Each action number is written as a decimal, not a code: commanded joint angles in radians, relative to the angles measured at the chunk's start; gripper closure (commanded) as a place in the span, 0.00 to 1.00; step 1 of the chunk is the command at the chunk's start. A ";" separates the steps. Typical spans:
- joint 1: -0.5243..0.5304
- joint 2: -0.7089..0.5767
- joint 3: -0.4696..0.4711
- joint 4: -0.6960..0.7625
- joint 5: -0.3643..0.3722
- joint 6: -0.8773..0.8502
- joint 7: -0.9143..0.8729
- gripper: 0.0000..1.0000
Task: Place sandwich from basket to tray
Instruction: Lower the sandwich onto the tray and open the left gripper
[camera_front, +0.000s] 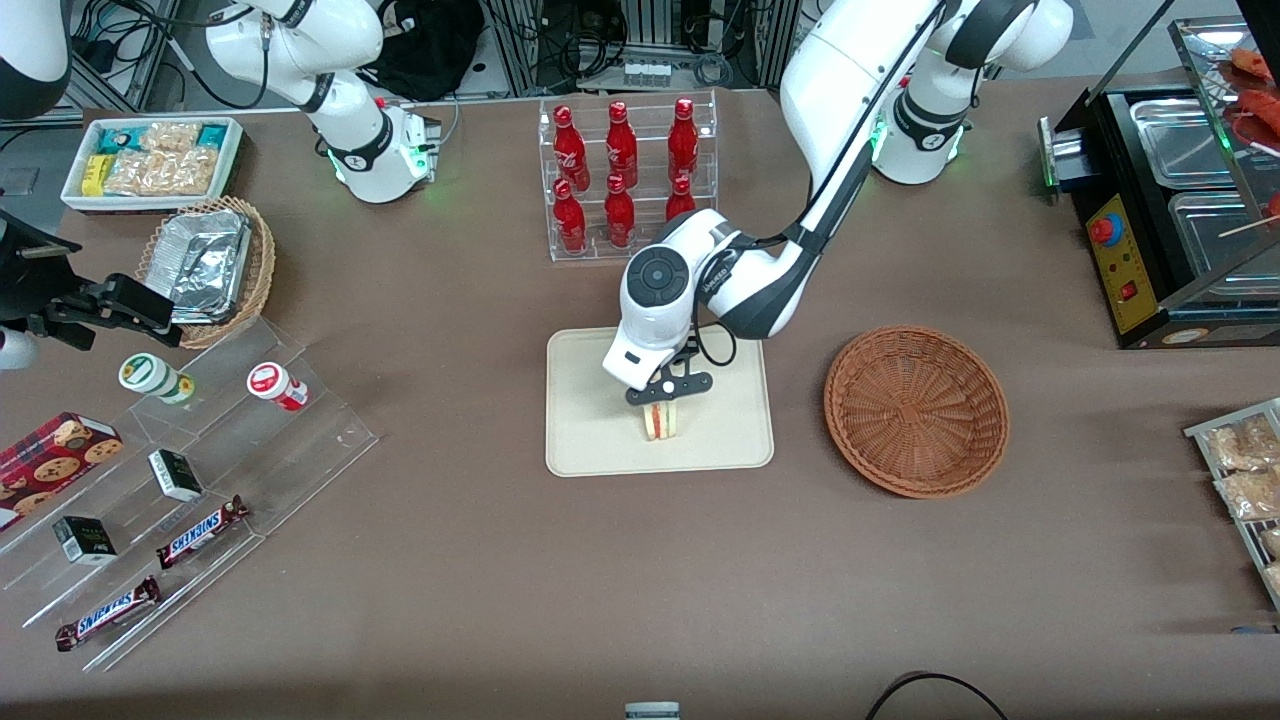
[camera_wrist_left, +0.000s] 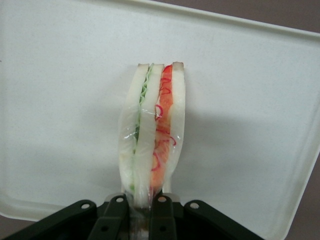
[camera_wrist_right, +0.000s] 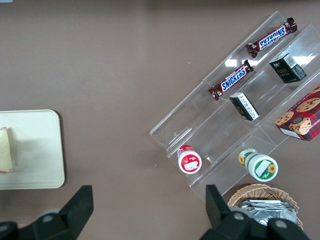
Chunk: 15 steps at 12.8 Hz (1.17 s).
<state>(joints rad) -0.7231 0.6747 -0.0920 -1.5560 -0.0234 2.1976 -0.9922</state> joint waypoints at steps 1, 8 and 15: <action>-0.012 0.011 0.012 0.022 0.003 -0.004 -0.011 0.00; -0.002 -0.105 0.023 0.030 0.002 -0.125 -0.013 0.00; 0.080 -0.259 0.064 0.024 0.007 -0.419 0.044 0.00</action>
<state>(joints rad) -0.6688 0.4523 -0.0315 -1.5116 -0.0217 1.8403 -0.9699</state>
